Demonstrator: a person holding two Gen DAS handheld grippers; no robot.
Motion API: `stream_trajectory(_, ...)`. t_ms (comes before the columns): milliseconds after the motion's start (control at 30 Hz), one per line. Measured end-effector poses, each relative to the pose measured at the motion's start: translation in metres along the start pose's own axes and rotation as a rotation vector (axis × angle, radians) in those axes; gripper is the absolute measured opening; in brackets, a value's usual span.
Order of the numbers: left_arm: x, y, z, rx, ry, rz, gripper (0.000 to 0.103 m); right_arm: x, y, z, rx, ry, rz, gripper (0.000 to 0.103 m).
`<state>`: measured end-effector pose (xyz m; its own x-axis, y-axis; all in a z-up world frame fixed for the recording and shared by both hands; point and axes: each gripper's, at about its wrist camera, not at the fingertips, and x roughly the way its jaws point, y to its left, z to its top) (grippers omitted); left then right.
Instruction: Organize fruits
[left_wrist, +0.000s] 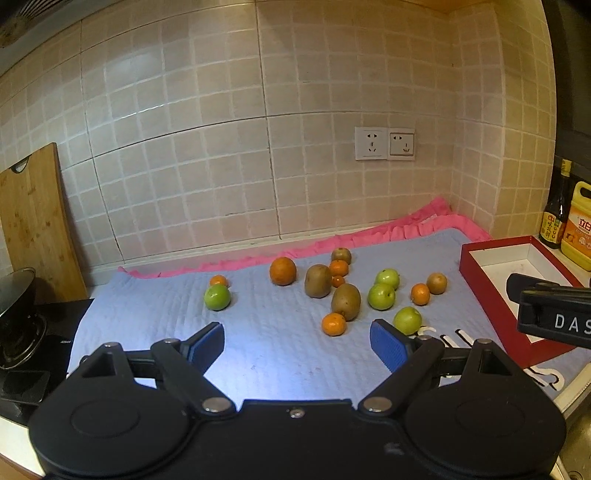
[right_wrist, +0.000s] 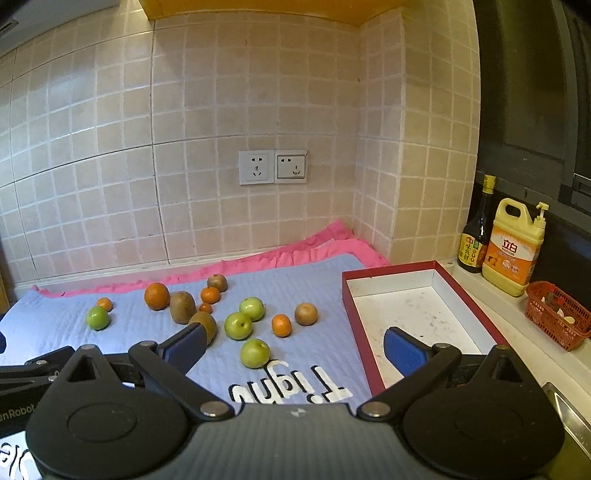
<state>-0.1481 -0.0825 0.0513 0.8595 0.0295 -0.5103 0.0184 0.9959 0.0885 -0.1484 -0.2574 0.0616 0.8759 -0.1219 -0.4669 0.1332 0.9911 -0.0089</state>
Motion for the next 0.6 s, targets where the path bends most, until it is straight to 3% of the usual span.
stream_trajectory(333, 0.020, -0.002, 0.006, 0.010, 0.007, -0.007, 0.102, 0.019, 0.000, 0.002, 0.007, 0.013, -0.012, 0.103)
stream_trajectory(600, 0.075, 0.011, 0.020, 0.021, 0.031, -0.025, 0.102, 0.066, 0.012, 0.010, -0.020, 0.050, -0.039, 0.103)
